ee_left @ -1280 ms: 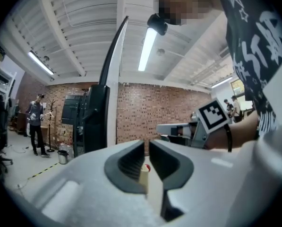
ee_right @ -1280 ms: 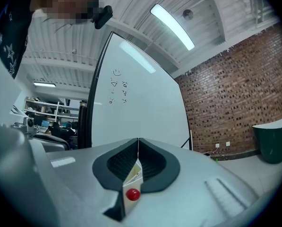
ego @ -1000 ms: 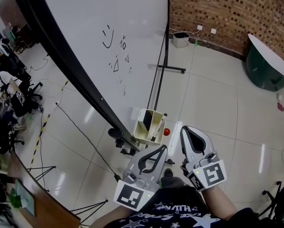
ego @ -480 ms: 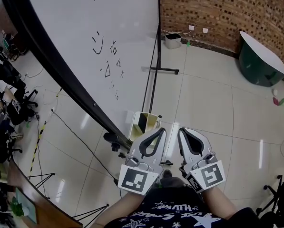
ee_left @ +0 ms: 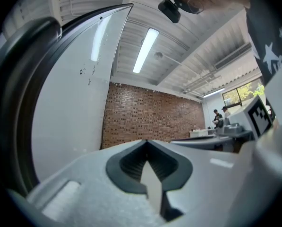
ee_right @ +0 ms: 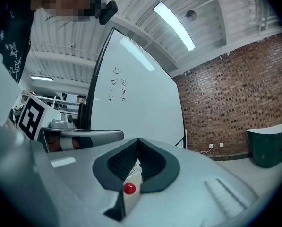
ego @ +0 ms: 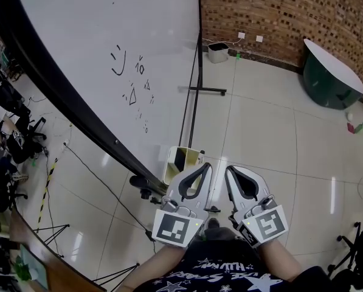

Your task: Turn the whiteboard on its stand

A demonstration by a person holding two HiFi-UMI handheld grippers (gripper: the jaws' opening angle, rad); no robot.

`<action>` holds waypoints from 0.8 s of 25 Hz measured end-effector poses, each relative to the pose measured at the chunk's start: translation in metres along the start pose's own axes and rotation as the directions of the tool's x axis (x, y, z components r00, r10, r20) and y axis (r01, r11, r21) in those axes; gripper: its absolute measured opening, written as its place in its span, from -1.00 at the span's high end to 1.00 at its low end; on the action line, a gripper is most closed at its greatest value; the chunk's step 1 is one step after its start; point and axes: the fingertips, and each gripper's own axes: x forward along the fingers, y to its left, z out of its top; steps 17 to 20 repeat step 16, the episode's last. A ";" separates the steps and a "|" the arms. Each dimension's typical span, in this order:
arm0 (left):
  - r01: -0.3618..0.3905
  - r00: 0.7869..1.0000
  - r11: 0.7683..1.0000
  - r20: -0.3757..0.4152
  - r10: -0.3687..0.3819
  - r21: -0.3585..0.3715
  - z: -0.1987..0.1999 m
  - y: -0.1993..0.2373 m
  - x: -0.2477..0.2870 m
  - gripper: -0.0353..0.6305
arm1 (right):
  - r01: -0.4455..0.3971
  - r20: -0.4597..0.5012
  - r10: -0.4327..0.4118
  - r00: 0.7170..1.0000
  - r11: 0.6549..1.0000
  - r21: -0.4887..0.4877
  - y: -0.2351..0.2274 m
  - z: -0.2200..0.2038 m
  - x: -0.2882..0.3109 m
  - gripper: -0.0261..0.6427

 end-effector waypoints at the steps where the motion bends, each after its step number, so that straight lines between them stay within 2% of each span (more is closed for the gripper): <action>1: -0.003 1.000 1.000 -0.001 0.003 -0.001 0.000 0.001 0.001 0.88 | 0.002 0.001 -0.002 1.000 1.000 0.002 -0.001 0.000 0.001 0.90; 20: 0.007 1.000 1.000 0.002 -0.007 -0.003 0.001 0.005 0.009 0.88 | 0.000 -0.003 0.000 1.000 1.000 0.000 -0.004 0.001 0.011 0.90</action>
